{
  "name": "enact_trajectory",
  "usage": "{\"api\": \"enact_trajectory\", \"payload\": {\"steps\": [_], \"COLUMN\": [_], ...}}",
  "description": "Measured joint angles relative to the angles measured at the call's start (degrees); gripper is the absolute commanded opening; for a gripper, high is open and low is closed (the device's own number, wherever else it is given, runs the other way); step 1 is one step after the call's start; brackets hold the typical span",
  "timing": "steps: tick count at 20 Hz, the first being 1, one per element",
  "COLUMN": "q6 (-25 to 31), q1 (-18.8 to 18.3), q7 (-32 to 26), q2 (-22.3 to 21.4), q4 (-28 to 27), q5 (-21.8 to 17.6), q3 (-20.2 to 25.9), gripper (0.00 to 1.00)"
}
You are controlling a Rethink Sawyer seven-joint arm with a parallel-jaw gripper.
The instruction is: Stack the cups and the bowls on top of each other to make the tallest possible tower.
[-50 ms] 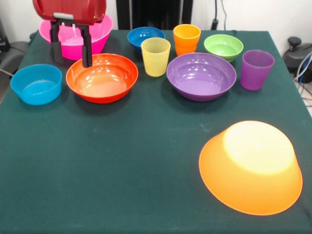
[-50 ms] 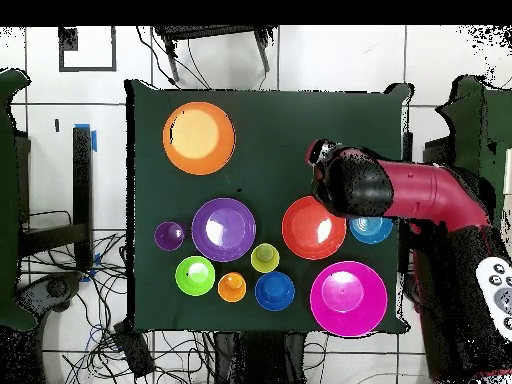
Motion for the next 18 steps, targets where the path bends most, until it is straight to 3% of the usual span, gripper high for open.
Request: {"api": "enact_trajectory", "payload": {"steps": [9,18], "q6": [0.2,0.2], "q1": [0.1,-0.3], "q7": [0.0,0.0], "q2": [3.0,7.8], "q4": [-4.6,-9.1], "q5": [-0.7,-4.4], "q3": [0.9,0.7], "gripper": [1.0,1.0]}}
